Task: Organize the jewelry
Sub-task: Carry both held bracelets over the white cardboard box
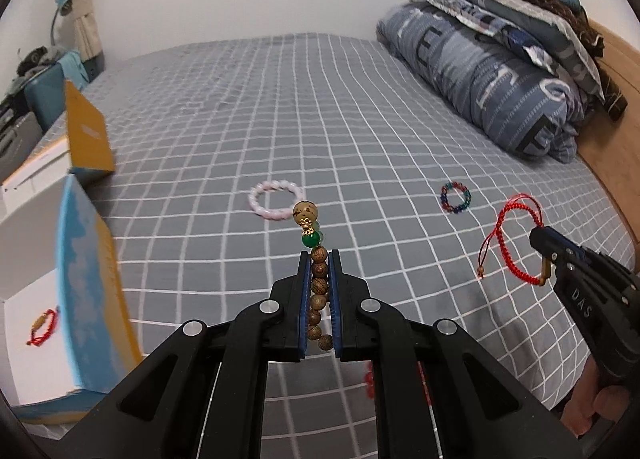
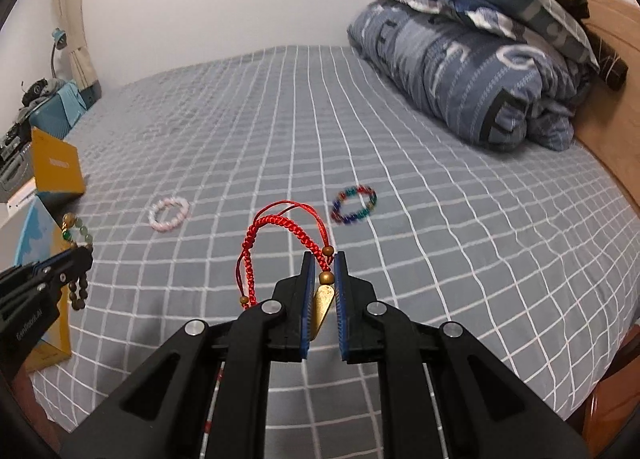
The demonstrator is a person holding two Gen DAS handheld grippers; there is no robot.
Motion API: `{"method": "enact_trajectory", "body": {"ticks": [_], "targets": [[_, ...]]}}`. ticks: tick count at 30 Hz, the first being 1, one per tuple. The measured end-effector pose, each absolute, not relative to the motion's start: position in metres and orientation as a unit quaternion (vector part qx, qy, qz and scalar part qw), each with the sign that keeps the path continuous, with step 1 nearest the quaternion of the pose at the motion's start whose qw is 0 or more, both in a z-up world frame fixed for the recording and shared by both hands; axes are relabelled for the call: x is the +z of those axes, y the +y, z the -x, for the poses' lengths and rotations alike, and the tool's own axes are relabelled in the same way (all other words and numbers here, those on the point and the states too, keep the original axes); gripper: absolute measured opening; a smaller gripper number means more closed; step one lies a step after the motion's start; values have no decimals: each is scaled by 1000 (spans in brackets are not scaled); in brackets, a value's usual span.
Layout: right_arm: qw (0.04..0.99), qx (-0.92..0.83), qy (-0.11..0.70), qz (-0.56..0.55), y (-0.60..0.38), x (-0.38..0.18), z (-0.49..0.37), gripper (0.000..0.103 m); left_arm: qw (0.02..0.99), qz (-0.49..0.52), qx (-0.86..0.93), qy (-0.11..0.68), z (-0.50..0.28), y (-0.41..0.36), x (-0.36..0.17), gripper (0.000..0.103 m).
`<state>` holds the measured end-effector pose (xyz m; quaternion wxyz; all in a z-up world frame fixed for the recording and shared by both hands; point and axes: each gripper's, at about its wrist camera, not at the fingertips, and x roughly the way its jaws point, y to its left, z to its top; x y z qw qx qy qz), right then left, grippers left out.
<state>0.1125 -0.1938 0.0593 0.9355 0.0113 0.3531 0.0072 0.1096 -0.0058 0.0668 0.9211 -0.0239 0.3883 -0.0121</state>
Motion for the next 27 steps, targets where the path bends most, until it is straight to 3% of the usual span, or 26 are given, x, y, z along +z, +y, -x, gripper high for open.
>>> {"method": "enact_trajectory", "body": {"ticks": [13,27], "targets": [[949,68,307,1,-105,101,-102,9,938,39,47,340,-62,74,109,8],[933,189,302,43,67,104,-76,9,928,75,167,323,7,218,119,8]]}}
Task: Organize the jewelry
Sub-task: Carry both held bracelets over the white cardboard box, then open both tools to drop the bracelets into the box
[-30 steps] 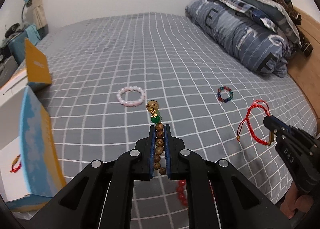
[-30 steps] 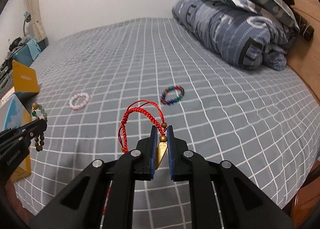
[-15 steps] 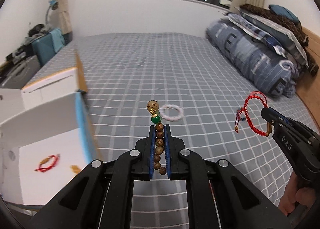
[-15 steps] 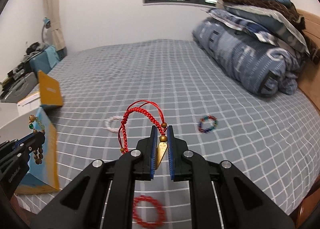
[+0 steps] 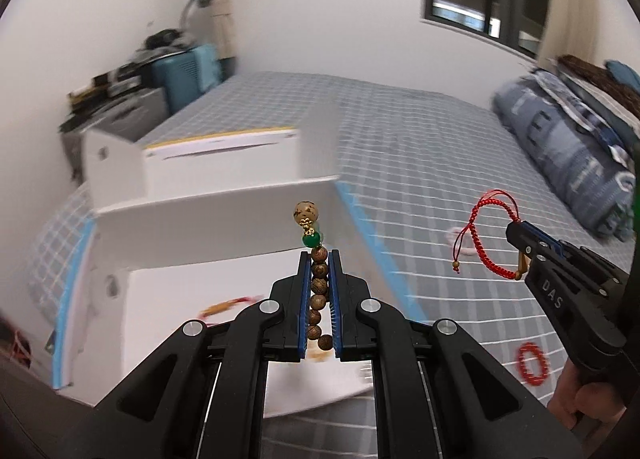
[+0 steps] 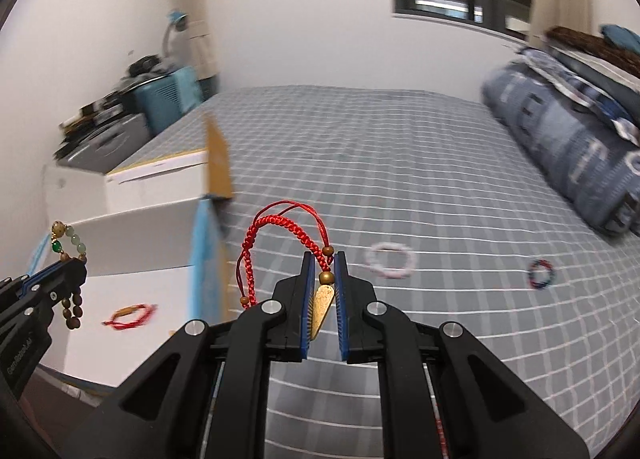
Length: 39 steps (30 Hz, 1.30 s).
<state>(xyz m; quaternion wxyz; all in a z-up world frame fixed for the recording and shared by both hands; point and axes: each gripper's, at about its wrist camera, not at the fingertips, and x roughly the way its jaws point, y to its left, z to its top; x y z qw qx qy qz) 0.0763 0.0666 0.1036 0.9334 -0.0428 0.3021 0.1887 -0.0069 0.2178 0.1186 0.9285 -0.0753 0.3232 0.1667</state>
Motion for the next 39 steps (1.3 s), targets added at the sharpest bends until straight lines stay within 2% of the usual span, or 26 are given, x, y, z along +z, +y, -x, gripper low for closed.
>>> {"method": "enact_trajectory", "body": {"ticks": [10,16,25,39], "targets": [[903,272,322,78,180,84,-43,9,896,103,245,356,47,301,92,8],[877,286,371,109,221,60,-42,9,871,128,254,401,46,329,66,8],[842,260,452,142,239,27,-54,9,843,146,250,453,37,345,36,8],[834,272,459,144,244,26,-52,12,837,151,259,458,36,348,35,11]]}}
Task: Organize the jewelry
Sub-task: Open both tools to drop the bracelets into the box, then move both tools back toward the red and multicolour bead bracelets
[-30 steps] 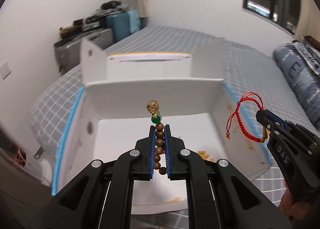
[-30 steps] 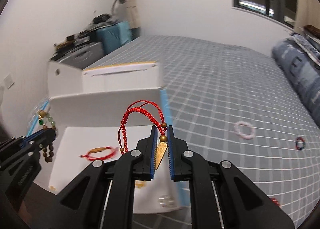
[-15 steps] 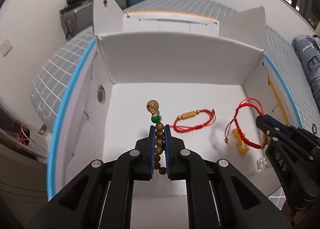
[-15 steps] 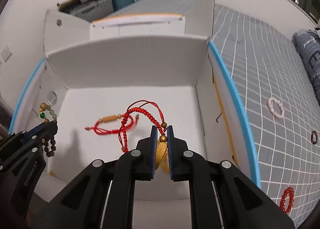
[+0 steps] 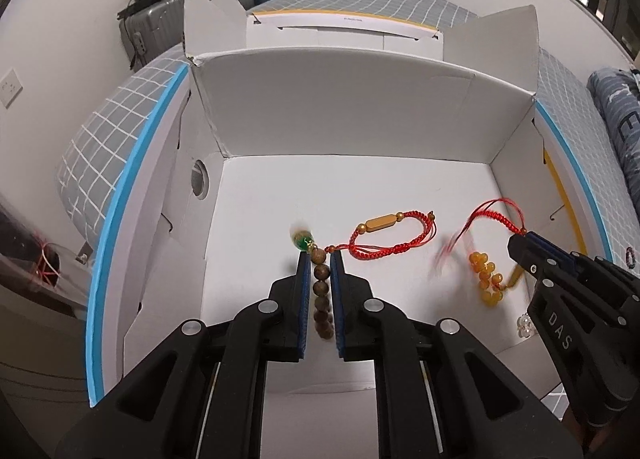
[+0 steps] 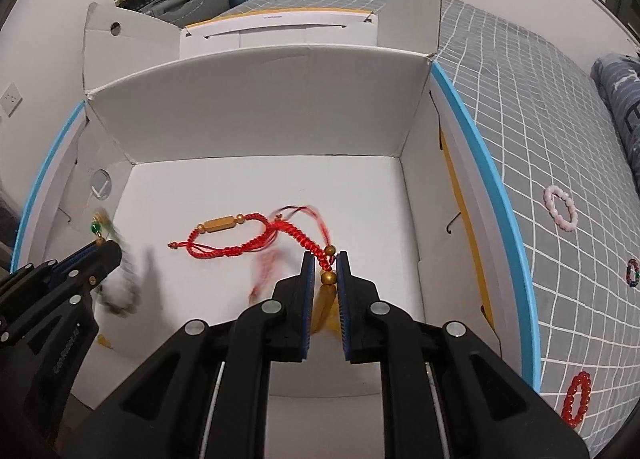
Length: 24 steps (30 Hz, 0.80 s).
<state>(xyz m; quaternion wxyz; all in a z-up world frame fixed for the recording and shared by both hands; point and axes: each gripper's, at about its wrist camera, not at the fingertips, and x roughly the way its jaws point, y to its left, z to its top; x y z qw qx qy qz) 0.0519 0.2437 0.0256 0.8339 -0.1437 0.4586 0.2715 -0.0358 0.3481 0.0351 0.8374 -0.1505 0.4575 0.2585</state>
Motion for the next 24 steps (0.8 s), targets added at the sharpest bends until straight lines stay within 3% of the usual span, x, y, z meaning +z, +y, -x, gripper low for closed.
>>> {"method": "enact_trajectory", "body": {"ticks": [1,2,3,4,6,9,16,24], "targets": [[834,273,458,143,244,26,-52,20,837,151,260,457,36,348,36,12],[835,276,456,141,243,28,-51,28,838,152,260,455,37,348,38,17],[837,279,451,137,242,30,-49,44,839,154,261,452,38,349,39,22],[840,281,445,135,242,33,-48,51,840,155,262,449,39,349,41,30],[845,282,433,135,240,40,-45,55,844,154,265,439,41,347,47,39],[854,287,415,128,234,53,-40,72,852,151,270,422,45,344,58,62],[886,255,371,110,202,82,-38,93,870,144,273,385,52,333,85,84],[906,207,359,85,138,99,-51,95,886,126,243,375,38,297,100,89]]}}
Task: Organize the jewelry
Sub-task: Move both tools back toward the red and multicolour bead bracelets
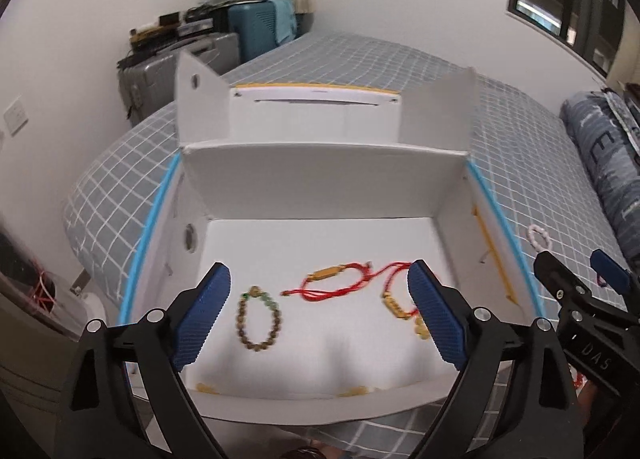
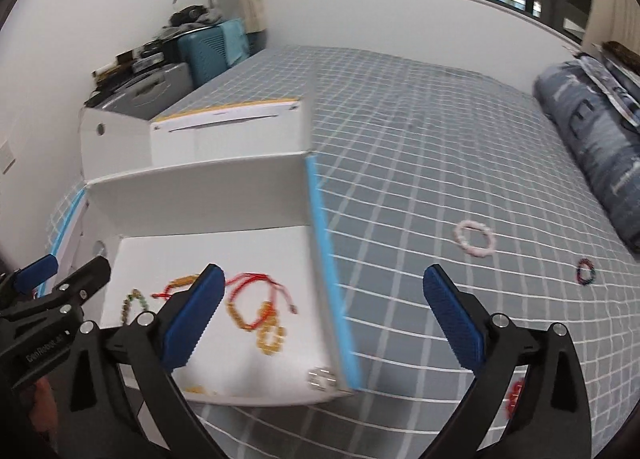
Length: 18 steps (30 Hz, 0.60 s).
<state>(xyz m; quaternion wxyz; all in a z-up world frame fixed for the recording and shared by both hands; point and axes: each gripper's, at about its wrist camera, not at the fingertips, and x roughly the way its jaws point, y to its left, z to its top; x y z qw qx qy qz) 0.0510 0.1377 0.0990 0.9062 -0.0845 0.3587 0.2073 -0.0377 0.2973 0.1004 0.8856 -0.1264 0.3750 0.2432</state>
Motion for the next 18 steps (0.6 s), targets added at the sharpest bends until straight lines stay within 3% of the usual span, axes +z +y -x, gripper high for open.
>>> {"method": "enact_trajectory", "body": {"ticks": [18], "targets": [[936,66,343,46,-43,107,-94,95,916,70,116,377,-22,147,102,97]]}}
